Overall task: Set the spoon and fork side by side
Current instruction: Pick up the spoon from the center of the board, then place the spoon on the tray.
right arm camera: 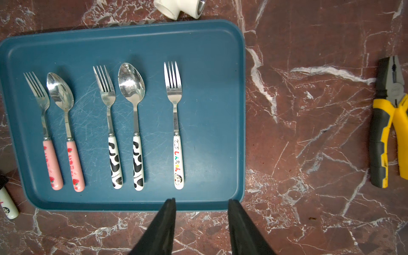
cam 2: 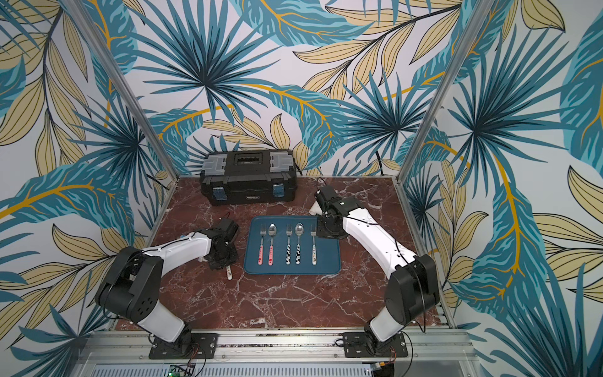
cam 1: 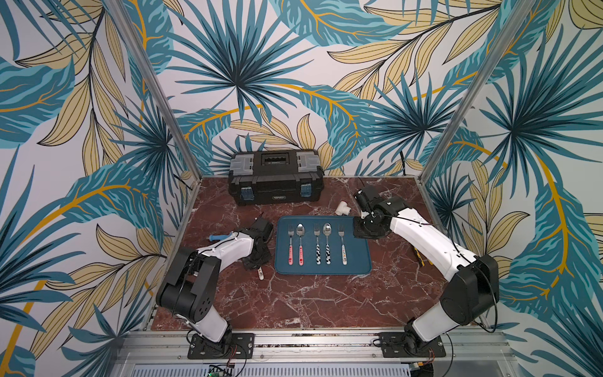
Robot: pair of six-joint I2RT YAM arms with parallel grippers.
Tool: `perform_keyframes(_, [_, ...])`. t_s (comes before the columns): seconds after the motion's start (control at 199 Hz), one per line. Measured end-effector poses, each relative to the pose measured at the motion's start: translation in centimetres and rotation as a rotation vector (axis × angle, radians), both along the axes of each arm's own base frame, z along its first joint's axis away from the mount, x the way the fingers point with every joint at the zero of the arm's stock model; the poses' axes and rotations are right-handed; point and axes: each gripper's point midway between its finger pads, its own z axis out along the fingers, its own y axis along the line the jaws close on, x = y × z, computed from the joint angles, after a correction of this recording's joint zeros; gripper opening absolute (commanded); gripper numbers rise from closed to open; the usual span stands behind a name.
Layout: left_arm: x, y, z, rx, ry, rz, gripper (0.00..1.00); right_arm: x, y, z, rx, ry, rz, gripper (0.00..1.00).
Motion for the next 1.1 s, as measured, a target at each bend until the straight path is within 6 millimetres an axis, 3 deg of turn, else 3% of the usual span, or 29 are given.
perform_keyframes(0.226, [0.1, 0.3, 0.3, 0.018, -0.016, -0.004, 0.15, 0.0, -0.6, 0.0, -0.007, 0.006, -0.009, 0.46])
perform_keyframes(0.296, [0.1, 0.6, 0.8, 0.028, -0.028, -0.004, 0.03, 0.0, -0.8, 0.0, -0.008, 0.008, -0.014, 0.45])
perform_keyframes(0.492, [0.4, 0.9, 4.6, 0.032, -0.143, -0.01, 0.0, 0.1, -1.5, 0.0, -0.01, 0.011, -0.034, 0.45])
perform_keyframes(0.657, [0.8, -1.2, 8.0, -0.057, -0.272, -0.068, 0.0, 0.2, -2.4, 0.5, -0.008, -0.005, -0.058, 0.45])
perform_keyframes(0.728, [0.8, -3.5, 9.5, -0.085, -0.301, -0.134, 0.0, 0.2, -3.3, 0.7, -0.005, -0.012, -0.08, 0.45])
perform_keyframes(0.788, [1.4, -6.8, 10.9, -0.108, -0.307, -0.211, 0.0, 0.2, -4.3, 0.8, -0.004, -0.015, -0.107, 0.44])
perform_keyframes(0.938, [5.3, -18.5, 15.1, -0.206, -0.368, -0.385, 0.0, 0.4, -7.5, 0.6, -0.005, -0.017, -0.199, 0.44])
perform_keyframes(1.024, [6.6, -24.7, 15.6, -0.253, -0.377, -0.454, 0.0, 0.2, -9.5, 0.2, -0.006, -0.007, -0.255, 0.44])
perform_keyframes(1.104, [7.1, -29.9, 14.4, -0.29, -0.352, -0.506, 0.0, 0.0, -10.9, -0.2, -0.008, -0.002, -0.298, 0.44])
